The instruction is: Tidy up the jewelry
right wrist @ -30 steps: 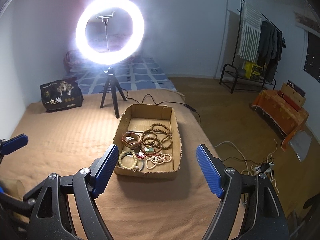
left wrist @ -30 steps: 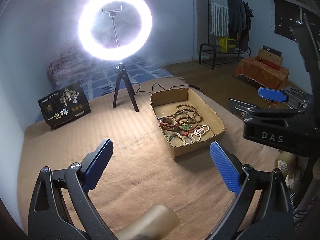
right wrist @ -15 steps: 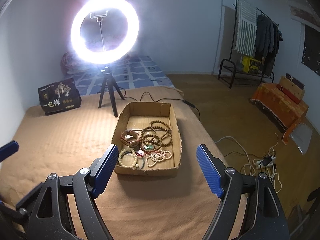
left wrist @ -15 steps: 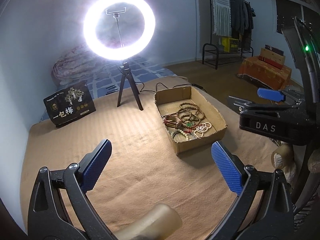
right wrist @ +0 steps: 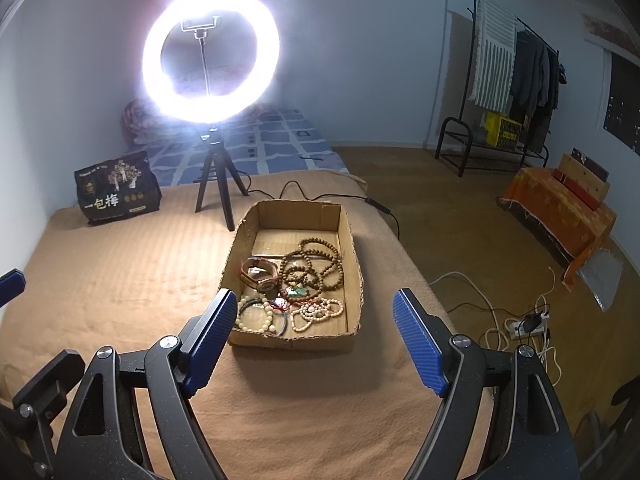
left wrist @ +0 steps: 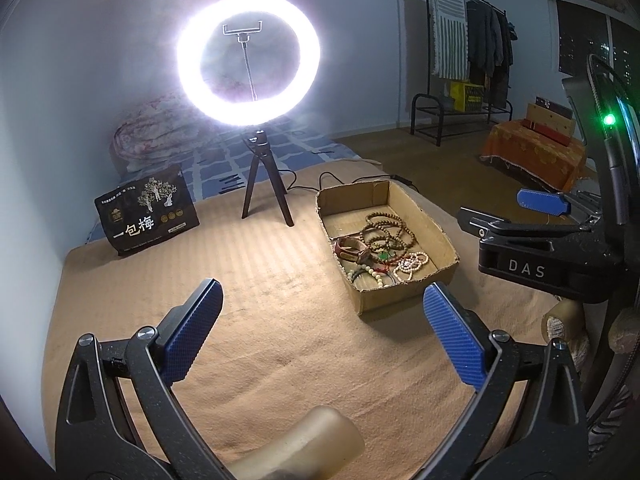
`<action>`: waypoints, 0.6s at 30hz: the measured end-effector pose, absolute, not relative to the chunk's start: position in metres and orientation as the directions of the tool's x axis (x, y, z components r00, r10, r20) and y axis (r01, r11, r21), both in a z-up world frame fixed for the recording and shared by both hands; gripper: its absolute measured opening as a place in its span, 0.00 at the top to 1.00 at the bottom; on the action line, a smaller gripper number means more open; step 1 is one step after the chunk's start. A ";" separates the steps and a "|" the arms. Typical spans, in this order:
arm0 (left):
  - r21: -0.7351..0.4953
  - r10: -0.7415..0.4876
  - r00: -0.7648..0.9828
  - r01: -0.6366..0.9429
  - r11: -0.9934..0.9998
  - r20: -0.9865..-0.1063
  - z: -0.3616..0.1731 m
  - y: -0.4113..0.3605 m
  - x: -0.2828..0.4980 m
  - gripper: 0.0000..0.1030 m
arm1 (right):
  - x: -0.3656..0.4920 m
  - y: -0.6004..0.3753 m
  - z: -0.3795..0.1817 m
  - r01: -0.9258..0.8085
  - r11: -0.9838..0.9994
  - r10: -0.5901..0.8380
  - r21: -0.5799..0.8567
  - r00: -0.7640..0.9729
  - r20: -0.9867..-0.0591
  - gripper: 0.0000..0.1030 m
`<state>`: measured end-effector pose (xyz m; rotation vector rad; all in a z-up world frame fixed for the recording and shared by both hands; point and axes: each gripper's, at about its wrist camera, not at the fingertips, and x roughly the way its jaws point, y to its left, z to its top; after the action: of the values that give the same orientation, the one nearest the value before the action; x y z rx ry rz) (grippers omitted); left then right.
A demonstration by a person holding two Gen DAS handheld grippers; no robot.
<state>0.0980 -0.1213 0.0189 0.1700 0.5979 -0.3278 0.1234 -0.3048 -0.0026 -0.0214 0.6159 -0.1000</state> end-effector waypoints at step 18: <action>0.059 -0.253 0.782 0.346 0.936 -0.569 0.021 -0.121 0.098 0.01 | 0.122 -0.306 -0.004 0.094 0.994 -0.105 -0.049 0.807 -0.581 0.22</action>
<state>0.0980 -0.1210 0.0215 0.1638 0.5896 -0.3249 0.1224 -0.3065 -0.0042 -0.0187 0.6221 -0.1063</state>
